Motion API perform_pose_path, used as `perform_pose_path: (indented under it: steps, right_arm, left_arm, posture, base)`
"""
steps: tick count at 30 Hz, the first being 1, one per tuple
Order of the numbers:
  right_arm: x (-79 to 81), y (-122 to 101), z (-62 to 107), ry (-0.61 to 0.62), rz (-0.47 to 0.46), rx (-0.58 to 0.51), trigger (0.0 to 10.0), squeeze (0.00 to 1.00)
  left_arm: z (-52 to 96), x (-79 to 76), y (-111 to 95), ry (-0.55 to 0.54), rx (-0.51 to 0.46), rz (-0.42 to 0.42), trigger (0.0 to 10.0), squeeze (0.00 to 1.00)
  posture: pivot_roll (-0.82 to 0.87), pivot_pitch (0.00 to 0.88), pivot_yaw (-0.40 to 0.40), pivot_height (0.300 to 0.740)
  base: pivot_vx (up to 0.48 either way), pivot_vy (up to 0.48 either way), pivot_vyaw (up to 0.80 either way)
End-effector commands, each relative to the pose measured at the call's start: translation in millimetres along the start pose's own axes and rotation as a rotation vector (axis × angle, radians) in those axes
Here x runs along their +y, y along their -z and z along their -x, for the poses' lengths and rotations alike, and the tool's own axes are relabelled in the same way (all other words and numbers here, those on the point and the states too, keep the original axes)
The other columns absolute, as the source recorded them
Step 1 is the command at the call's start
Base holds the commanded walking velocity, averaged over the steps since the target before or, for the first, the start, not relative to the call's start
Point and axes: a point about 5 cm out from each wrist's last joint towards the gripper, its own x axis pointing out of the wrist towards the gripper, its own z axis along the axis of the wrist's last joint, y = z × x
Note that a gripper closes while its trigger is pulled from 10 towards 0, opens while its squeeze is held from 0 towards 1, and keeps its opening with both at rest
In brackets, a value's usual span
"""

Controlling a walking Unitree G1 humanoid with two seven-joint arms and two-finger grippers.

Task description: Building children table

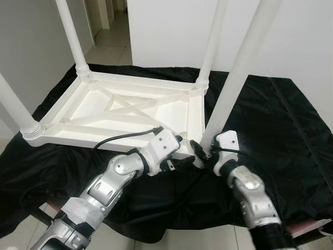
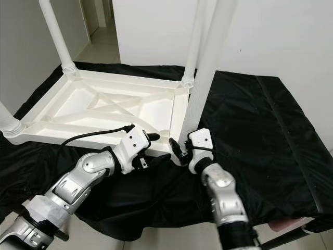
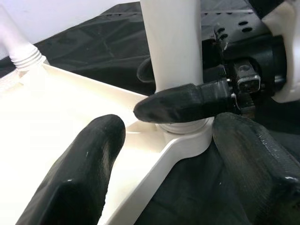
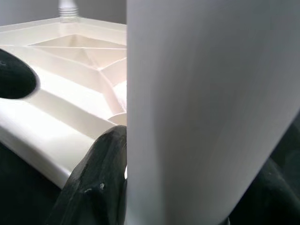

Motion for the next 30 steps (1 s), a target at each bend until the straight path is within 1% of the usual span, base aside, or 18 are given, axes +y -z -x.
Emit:
perform_pose_path:
  steps: [1, 2, 3, 4, 7, 9, 11, 12, 13, 15, 18, 24, 25, 26, 27, 29, 30]
  right_arm:
    - [-1.6, 9, 3.1, 0.053, -0.051, 0.044, 10.0, 0.00]
    - [-1.8, 9, 2.2, 0.131, -0.070, 0.037, 10.0, 0.00]
    - [-5.1, 8, 2.0, 0.266, -0.092, 0.020, 10.0, 0.00]
    - [-5.1, 8, 2.0, 0.266, -0.092, 0.020, 10.0, 0.00]
    - [-12.1, 7, 3.9, 0.411, -0.113, 0.008, 10.0, 0.00]
    - [-14.2, 7, 5.8, 0.485, -0.130, -0.001, 10.0, 0.00]
    - [-14.2, 7, 6.3, 0.500, -0.133, -0.001, 10.0, 0.00]
    - [-14.0, 7, 7.2, 0.541, -0.139, -0.002, 10.0, 0.00]
    - [-14.0, 7, 7.2, 0.541, -0.139, -0.002, 10.0, 0.00]
    - [-9.9, 8, 5.6, 0.575, -0.158, 0.012, 10.0, 0.00]
    - [-7.5, 8, 4.4, 0.575, -0.160, 0.015, 10.0, 0.00]
    - [-4.2, 7, 2.6, 0.556, -0.151, 0.010, 10.0, 0.00]
    - [-3.4, 6, 1.8, 0.536, -0.158, -0.003, 10.0, 0.91]
    - [-2.6, 5, 0.7, 0.513, -0.165, -0.012, 10.0, 1.00]
    - [-2.6, 5, 0.7, 0.513, -0.165, -0.012, 10.0, 1.00]
    - [-5.3, -1, -1.4, 0.475, -0.158, -0.051, 10.0, 1.00]
    - [-6.1, -3, -2.5, 0.433, -0.153, -0.057, 10.0, 0.51]
  left_arm:
    - [1.0, -0.8, 1, 0.070, 0.005, 0.006, 10.0, 0.00]
    - [2.9, 0.7, 1, 0.067, 0.004, 0.002, 10.0, 0.00]
    - [6.9, 4.5, 2, 0.067, -0.002, -0.009, 10.0, 0.00]
    - [6.9, 4.5, 2, 0.067, -0.002, -0.009, 10.0, 0.00]
    - [12.7, 12.4, 7, 0.056, 0.006, -0.024, 10.0, 0.00]
    - [15.2, 16.3, 10, 0.046, 0.012, -0.023, 10.0, 0.00]
    - [15.4, 16.8, 10, 0.045, 0.013, -0.022, 10.0, 0.00]
    - [16.7, 20.5, 12, 0.015, 0.014, -0.002, 10.0, 0.00]
    - [16.7, 20.5, 12, 0.015, 0.014, -0.002, 10.0, 0.00]
    - [18.7, 24.6, 17, -0.035, 0.019, 0.028, 10.0, 0.00]
    - [18.7, 23.8, 19, -0.042, 0.022, 0.033, 10.0, 0.00]
    - [16.1, 16.2, 19, -0.033, 0.010, 0.041, 10.0, 0.00]
    - [15.3, 14.0, 19, -0.030, 0.004, 0.053, 10.0, 0.00]
    - [14.8, 12.3, 18, -0.025, 0.002, 0.056, 10.0, 0.00]
    - [14.8, 12.3, 18, -0.025, 0.002, 0.056, 10.0, 0.00]
    - [14.4, 4.5, 20, 0.007, -0.007, 0.104, 10.0, 0.00]
    - [14.9, -2.8, 22, 0.036, -0.002, 0.114, 10.0, 0.00]
  posture:
    - [-0.07, 0.000, 0.046, 0.740]
    - [-0.07, 0.000, 0.046, 0.740]
    - [-0.07, 0.000, 0.038, 0.740]
    - [-0.07, 0.000, 0.038, 0.740]
    - [-0.07, 0.000, 0.029, 0.740]
    - [-0.07, 0.000, 0.029, 0.740]
    - [-0.07, 0.000, 0.029, 0.740]
    - [-0.07, 0.000, 0.031, 0.740]
    - [-0.07, 0.000, 0.031, 0.740]
    - [-0.07, 0.000, 0.031, 0.740]
    - [-0.07, 0.000, 0.026, 0.740]
    - [-0.05, 0.000, 0.003, 0.740]
    - [-0.04, 0.000, -0.003, 0.740]
    - [-0.04, 0.000, -0.003, 0.740]
    - [-0.04, 0.000, -0.003, 0.740]
    - [-0.03, 0.000, -0.006, 0.740]
    - [-0.03, 0.000, -0.003, 0.740]
  base:
    - [0.000, 0.000, 0.00]
    - [0.000, 0.000, 0.00]
    - [0.000, 0.000, 0.00]
    - [0.000, 0.000, 0.00]
    - [0.000, 0.000, 0.00]
    - [0.000, 0.000, 0.00]
    - [0.000, 0.000, 0.00]
    - [0.000, 0.000, 0.00]
    - [0.000, 0.000, 0.00]
    - [0.000, 0.000, 0.00]
    - [0.000, 0.000, 0.00]
    - [0.000, 0.000, 0.00]
    - [0.000, 0.000, 0.00]
    - [0.000, 0.000, 0.00]
    - [0.000, 0.000, 0.00]
    - [0.000, 0.000, 0.00]
    - [0.000, 0.000, 0.00]
